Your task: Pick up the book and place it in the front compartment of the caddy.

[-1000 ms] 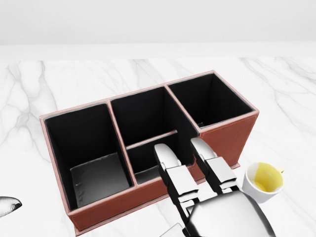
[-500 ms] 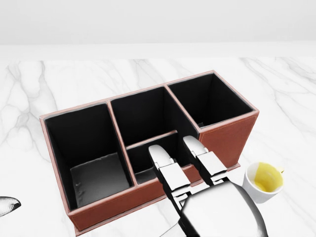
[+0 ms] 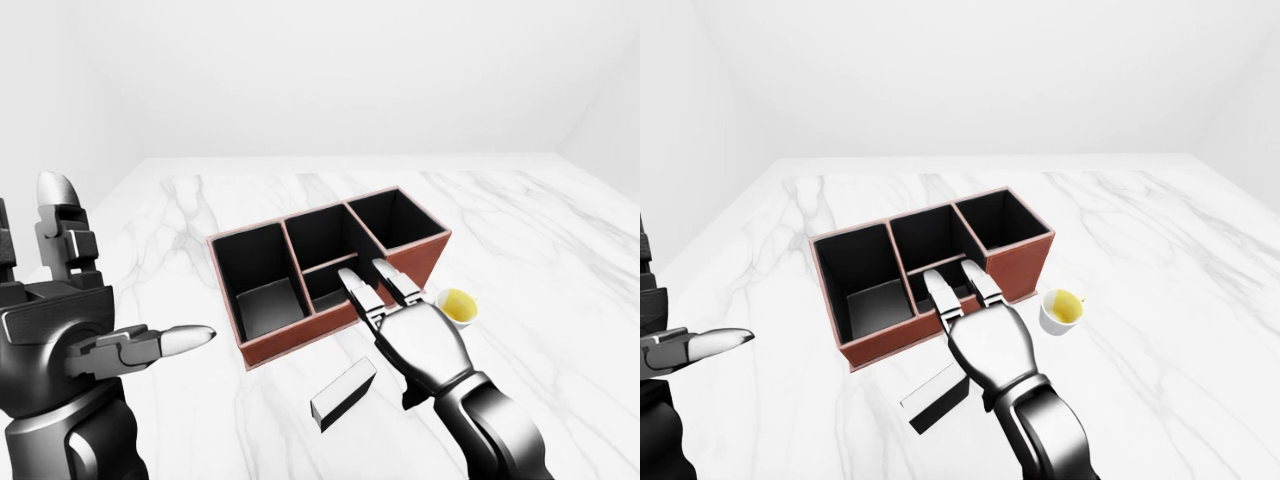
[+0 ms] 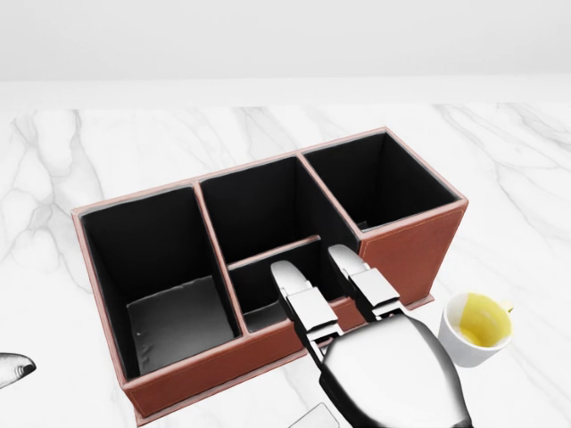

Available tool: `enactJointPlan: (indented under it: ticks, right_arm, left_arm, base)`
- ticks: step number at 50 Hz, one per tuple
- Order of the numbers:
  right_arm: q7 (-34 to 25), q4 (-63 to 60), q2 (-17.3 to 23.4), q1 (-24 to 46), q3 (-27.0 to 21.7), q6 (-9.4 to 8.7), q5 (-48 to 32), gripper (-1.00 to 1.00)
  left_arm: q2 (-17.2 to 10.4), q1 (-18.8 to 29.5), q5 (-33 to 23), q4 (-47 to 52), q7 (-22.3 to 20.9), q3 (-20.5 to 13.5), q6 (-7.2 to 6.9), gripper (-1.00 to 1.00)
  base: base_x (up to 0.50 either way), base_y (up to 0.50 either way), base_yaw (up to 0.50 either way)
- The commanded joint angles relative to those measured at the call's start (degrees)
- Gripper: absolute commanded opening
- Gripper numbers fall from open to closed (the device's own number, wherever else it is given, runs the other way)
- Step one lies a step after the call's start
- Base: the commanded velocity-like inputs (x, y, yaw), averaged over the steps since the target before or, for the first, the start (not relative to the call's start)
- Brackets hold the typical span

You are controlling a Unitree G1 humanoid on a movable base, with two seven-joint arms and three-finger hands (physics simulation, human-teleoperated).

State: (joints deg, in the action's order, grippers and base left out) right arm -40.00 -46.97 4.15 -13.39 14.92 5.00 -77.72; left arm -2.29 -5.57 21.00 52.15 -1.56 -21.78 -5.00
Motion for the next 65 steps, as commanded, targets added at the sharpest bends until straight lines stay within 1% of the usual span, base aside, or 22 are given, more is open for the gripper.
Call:
enactJointPlan:
  ticks: [1,6,11,13,18,21,25,34,39,45,57,60,65]
  right_arm:
    - [0.0,3.4,-0.9,2.0,0.4,0.00,-0.5,1.00]
    - [0.0,4.3,-0.9,1.5,1.3,0.00,-1.0,1.00]
    - [0.0,5.2,-1.0,2.0,2.2,0.00,-1.4,1.00]
    - [0.0,5.6,-0.9,2.4,2.5,0.00,-1.7,1.00]
    - [0.0,4.6,-2.1,3.0,4.5,0.00,-2.1,1.00]
    - [0.0,5.0,-1.9,2.7,5.6,0.00,-2.4,1.00]
    - [0.0,6.3,-1.5,2.0,7.2,0.00,-2.8,1.00]
    - [0.0,7.9,-1.4,2.5,9.0,-0.92,-2.8,1.00]
    - [0.0,9.5,-0.1,0.5,10.5,-1.00,-2.9,1.00]
    - [0.0,10.7,0.5,0.3,10.6,-1.42,-2.5,1.00]
    - [0.0,12.9,1.2,-0.4,10.3,-1.21,-1.9,1.00]
    - [0.0,13.5,1.6,-0.4,10.0,-0.99,-1.7,1.00]
    - [0.0,16.3,1.8,0.2,8.8,-0.02,-1.5,1.00]
  left_arm:
    - [0.5,0.7,-4.7,-4.4,0.8,2.7,0.00,1.00]
    - [0.5,0.7,-4.6,-4.5,0.7,2.5,0.00,1.00]
    - [0.6,0.6,-5.0,-4.8,0.7,3.0,0.00,1.00]
    - [0.4,0.8,-4.6,-4.3,0.8,2.6,0.00,1.00]
    - [0.5,0.9,-4.9,-4.8,0.8,2.9,0.00,1.00]
    - [0.6,0.6,-5.0,-4.6,0.7,3.1,0.00,1.00]
    - [0.4,0.9,-4.6,-4.6,0.7,2.5,0.00,1.00]
    - [0.1,1.3,-4.1,-4.9,1.0,2.2,0.00,1.00]
    - [0.1,1.3,-4.3,-5.2,1.0,2.4,0.00,1.00]
    - [0.1,1.3,-4.1,-5.0,0.9,2.1,0.00,1.00]
    - [0.3,0.9,-4.5,-5.1,0.9,2.5,0.00,1.00]
    - [0.3,0.9,-4.5,-5.2,0.8,2.5,0.00,1.00]
    - [0.2,1.1,-4.6,-5.6,0.9,2.6,0.00,1.00]
  base:
    - [0.00,0.00,0.00]
    - [0.00,0.00,0.00]
    - [0.00,0.00,0.00]
    - [0.00,0.00,0.00]
    - [0.00,0.00,0.00]
    - [0.00,0.00,0.00]
    - [0.00,0.00,0.00]
    - [0.00,0.00,0.00]
    - [0.00,0.00,0.00]
    - [0.00,0.00,0.00]
    - [0.00,0.00,0.00]
    - [0.00,0.00,0.00]
    - [0.00,0.00,0.00]
